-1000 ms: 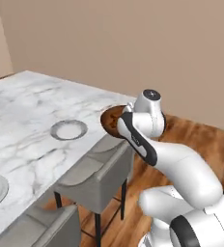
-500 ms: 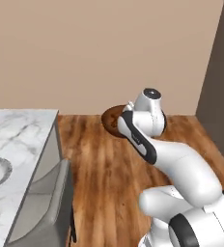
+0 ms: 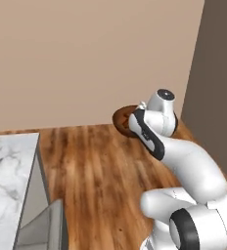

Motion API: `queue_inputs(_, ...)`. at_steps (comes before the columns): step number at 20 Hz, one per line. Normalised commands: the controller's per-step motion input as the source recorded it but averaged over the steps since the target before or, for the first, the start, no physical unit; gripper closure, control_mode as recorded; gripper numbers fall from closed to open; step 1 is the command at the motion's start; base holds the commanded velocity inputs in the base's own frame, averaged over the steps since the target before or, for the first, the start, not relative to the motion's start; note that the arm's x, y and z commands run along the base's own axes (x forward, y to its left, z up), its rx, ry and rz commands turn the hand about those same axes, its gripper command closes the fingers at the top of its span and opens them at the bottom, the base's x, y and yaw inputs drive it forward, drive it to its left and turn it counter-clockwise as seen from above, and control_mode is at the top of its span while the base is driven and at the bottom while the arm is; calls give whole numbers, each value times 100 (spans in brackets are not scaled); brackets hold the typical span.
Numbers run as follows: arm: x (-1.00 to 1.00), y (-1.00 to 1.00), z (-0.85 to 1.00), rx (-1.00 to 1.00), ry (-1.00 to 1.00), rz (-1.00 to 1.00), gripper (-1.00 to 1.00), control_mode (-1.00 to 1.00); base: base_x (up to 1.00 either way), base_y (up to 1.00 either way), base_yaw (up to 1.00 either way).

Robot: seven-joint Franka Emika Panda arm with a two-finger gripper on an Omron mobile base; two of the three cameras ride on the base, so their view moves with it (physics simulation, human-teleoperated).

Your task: Pick the chicken drumstick and broccoli from their plates and place them in the bowl. Then put the bowl in the fridge.

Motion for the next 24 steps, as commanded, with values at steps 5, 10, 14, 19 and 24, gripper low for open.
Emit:
queue_inputs(5,0,0,0,0,0,0,100,100,87,45,-2)
queue_inputs(10,0,0,0,0,0,0,100,100,91,45,0)
queue_inputs(14,0,0,0,0,0,0,100,100,94,22,11)
queue_inputs(19,0,0,0,0,0,0,100,100,94,16,17)
queue_inputs(24,0,0,0,0,0,0,100,100,85,13,29)
